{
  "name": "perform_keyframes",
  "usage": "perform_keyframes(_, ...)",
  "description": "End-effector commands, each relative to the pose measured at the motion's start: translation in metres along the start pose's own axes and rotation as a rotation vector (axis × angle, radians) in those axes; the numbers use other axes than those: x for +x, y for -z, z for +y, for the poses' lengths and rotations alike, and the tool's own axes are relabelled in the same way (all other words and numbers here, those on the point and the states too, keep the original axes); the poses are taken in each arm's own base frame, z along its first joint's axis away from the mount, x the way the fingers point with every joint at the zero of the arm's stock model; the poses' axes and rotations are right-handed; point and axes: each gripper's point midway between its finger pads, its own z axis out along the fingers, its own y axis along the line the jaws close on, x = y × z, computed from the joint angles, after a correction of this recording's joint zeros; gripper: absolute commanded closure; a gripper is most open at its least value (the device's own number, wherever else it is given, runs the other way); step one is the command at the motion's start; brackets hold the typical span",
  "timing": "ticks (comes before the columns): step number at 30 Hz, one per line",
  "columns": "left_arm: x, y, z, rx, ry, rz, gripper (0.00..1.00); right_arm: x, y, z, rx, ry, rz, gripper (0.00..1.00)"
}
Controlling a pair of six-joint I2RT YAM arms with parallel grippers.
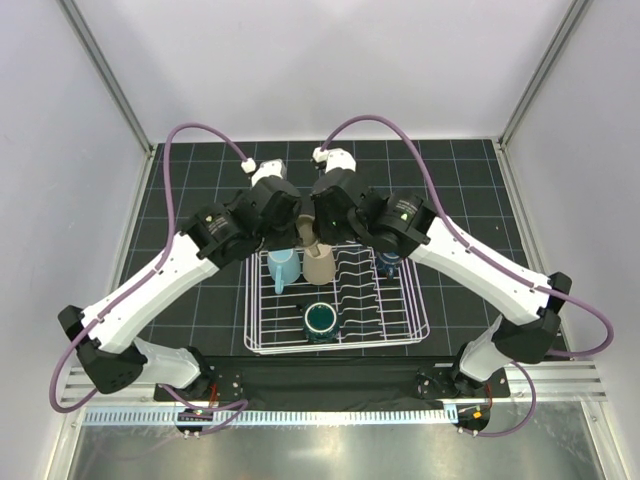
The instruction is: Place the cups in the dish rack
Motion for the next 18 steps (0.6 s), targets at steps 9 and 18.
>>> perform_keyframes(9,-0.027,0.023,-0.004,0.130,0.064,-0.109,1.00,-0.024,0.043,0.019,-0.166,-0.018,-0.088,0.59)
perform_keyframes(18,-0.053,0.059,-0.006,0.244,0.084,-0.220,1.00,-0.024,0.067,0.028,-0.281,0.036,-0.089,0.38)
